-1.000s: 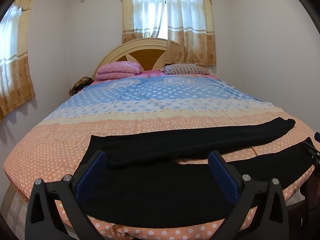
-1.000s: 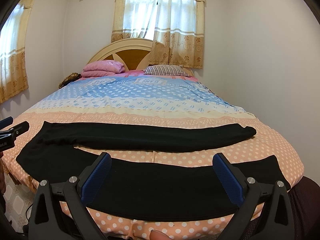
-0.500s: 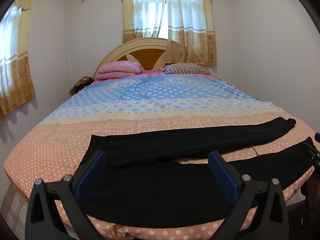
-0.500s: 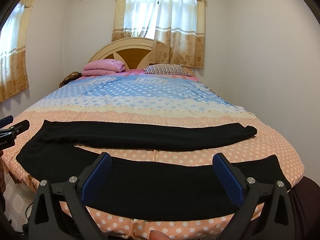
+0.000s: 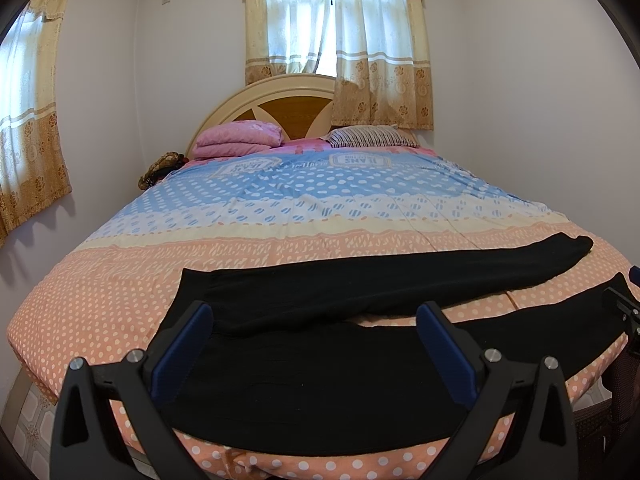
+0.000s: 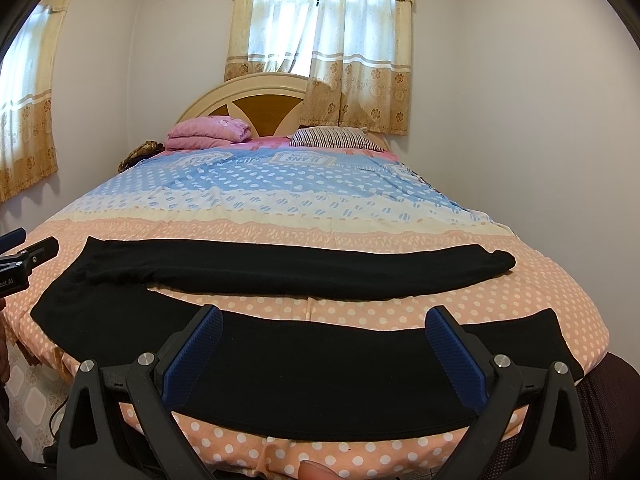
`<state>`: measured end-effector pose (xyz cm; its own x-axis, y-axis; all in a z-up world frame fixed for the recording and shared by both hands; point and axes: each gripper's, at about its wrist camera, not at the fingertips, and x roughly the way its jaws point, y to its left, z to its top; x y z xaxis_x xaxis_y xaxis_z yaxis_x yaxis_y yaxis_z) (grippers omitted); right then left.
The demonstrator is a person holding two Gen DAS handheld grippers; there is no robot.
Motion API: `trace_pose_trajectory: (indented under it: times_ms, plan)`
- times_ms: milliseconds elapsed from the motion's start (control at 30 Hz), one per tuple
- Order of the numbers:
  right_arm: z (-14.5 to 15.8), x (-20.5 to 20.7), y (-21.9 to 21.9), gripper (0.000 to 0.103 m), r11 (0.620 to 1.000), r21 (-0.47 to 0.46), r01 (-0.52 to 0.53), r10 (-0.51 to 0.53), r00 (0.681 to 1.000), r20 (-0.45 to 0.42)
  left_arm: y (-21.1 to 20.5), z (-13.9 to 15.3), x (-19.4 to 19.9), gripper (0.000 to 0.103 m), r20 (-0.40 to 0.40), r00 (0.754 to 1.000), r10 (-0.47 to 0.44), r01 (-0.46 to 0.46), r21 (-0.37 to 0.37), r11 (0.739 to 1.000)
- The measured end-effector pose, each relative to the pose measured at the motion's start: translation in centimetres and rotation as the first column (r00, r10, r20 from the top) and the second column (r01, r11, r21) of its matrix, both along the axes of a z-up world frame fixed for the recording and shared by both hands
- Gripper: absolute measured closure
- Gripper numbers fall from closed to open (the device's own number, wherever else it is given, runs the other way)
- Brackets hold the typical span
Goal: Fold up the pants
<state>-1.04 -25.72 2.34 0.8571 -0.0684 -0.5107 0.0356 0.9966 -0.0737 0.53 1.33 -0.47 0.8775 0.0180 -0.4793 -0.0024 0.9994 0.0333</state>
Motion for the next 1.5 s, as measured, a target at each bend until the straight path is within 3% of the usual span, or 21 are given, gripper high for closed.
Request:
trace_pose_trajectory:
  times_ms: [567, 733, 933, 1000, 1067, 1133, 1267, 1333, 1500]
  plan:
    - [-1.5, 1.1, -0.2, 0.001, 0.999, 0.0, -0.035, 0.035, 0.999, -0.017, 0.5, -1.8, 1.5, 0.0, -0.032, 0.999, 0.008, -0.008, 0.013, 1.0]
    - [-2.3, 2.0, -1.6, 0.001, 0.999, 0.02, -0.041, 0.042, 0.999, -0.021, 4.0, -2.8, 4.2, 0.0, -0.059, 0.998, 0.037, -0.034, 0.053, 0.998]
    - [-2.7, 4.3, -6.4, 0.005, 0.997, 0.073, 0.015, -0.012, 0.999, -0.048, 12.0, -3.0, 9.6, 0.0, -0.09, 0.982, 0.164, -0.15, 0.141, 0.979]
    - [-2.8, 5.8, -8.7, 0.025, 0.994, 0.108, 0.027, -0.018, 0.996, -0.085, 14.7, -3.1, 11.6, 0.0, -0.093, 0.978, 0.187, -0.172, 0.153, 0.973]
    - [-2.9, 7.1, -10.8, 0.033, 0.99, 0.136, 0.041, -0.024, 0.992, -0.122, 16.2, -3.5, 12.9, 0.0, -0.108, 0.975, 0.193, -0.177, 0.144, 0.974]
    - [-2.7, 8.0, -12.7, 0.035, 0.987, 0.144, 0.072, -0.053, 0.99, -0.13, 17.4, -4.3, 14.8, 0.0, -0.148, 0.971, 0.189, -0.171, 0.127, 0.977]
    - [-2.1, 9.9, -16.8, 0.035, 0.975, 0.152, 0.163, -0.142, 0.98, -0.141, 18.2, -6.8, 18.3, 0.015, -0.247, 0.959, 0.136, -0.118, 0.085, 0.989]
    - [-1.9, 10.8, -18.6, 0.035, 0.967, 0.161, 0.199, -0.174, 0.973, -0.154, 17.9, -8.0, 19.8, 0.023, -0.284, 0.95, 0.131, -0.108, 0.094, 0.99]
    - [-1.8, 13.5, -23.2, 0.035, 0.946, 0.158, 0.282, -0.249, 0.948, -0.2, 17.7, -9.9, 22.8, 0.029, -0.354, 0.93, 0.099, -0.065, 0.107, 0.992]
